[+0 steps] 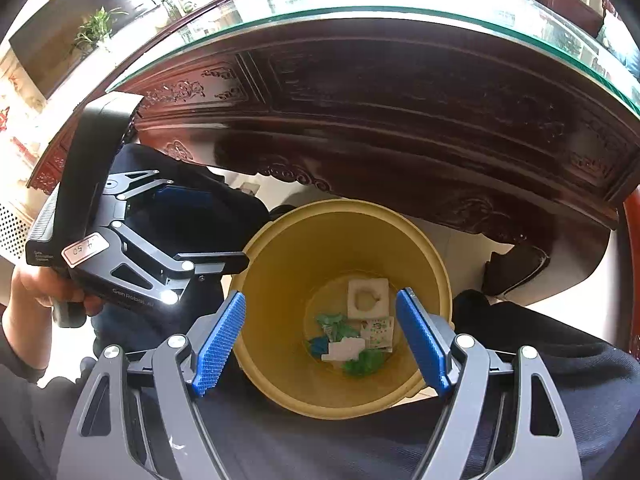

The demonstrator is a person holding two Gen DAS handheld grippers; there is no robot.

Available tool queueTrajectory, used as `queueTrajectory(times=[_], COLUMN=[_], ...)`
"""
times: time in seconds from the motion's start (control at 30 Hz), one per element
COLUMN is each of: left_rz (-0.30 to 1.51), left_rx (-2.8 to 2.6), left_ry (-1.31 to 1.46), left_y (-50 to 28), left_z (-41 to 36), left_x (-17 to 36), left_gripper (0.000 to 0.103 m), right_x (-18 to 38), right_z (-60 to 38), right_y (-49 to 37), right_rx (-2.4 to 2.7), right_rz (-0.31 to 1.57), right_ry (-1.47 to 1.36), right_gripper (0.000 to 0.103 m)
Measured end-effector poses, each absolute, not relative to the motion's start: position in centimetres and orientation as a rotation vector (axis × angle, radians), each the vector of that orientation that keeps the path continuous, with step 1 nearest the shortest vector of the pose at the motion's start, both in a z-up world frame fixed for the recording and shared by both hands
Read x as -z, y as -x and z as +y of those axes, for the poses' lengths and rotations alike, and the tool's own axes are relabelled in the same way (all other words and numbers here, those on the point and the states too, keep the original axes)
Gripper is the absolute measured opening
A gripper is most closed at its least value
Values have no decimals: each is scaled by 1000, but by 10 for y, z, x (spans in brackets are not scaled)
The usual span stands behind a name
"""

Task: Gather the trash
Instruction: 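Carry both items over the wastebasket and open both grippers to drop them, then move both grippers back to the table toward the yellow bag and brown glove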

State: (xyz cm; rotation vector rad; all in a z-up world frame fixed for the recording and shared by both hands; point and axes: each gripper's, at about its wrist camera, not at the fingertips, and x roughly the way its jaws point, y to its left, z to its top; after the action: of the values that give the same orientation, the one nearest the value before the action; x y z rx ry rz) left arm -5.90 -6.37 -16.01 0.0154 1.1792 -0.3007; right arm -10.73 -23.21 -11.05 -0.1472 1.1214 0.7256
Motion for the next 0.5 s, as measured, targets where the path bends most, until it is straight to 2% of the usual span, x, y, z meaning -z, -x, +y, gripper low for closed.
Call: queueTrajectory(times=[0.5], left_rz=[1029], left_rx=[272], left_ry=[-51], left_y=[28], left_z=[-54], left_x=[99], left_gripper=[95], right_x=[81], right_z=[-229], right_y=[75], right_rx=[-758], right_rz=[1012], right_ry=[78], right_gripper=[74])
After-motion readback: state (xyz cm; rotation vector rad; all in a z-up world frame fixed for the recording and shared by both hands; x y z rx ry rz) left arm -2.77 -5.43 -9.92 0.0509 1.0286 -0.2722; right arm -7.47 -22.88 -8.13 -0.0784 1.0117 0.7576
